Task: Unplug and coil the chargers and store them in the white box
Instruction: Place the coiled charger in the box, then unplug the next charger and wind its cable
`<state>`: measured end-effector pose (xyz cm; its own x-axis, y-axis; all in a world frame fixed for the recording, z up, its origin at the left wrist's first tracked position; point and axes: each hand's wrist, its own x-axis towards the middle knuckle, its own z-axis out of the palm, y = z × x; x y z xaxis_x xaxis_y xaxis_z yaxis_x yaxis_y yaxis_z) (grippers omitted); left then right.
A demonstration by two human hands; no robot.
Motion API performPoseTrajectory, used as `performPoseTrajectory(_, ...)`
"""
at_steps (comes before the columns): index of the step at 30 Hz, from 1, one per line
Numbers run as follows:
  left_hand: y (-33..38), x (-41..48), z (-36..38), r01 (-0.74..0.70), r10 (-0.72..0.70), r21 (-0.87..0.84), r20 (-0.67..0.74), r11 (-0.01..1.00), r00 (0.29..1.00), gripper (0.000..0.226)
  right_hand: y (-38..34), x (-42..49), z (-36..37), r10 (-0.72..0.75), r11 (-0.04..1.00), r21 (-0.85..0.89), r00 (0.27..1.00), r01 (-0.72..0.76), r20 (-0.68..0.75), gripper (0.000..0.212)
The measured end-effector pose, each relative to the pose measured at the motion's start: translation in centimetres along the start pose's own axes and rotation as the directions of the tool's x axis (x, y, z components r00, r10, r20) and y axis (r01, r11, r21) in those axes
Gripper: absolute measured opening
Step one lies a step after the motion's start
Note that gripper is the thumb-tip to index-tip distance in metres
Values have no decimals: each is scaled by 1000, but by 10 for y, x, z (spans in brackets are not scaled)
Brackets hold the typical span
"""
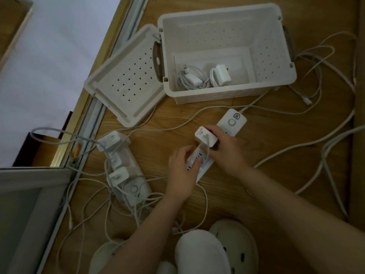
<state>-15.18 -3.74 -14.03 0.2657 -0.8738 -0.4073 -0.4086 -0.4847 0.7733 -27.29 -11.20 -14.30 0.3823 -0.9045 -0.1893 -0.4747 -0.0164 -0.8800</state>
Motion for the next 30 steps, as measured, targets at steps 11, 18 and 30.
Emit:
performPoseTrajectory(11,-29,3,10,-19,21,23,-50,1000,999,38,6,6,-2,8,1000,-25,999,-7,33,53)
performPoseTrajectory(18,-23,7,5,31,-30,18,-15,999,999,31,5,6,1,11,997,-76,1000,-12,-12,51)
performPoseTrajectory(30,-6,15,-2,174,-174,17,58,985,983,30,-33,3,-7,-177,979,-126,979,163,-106,51)
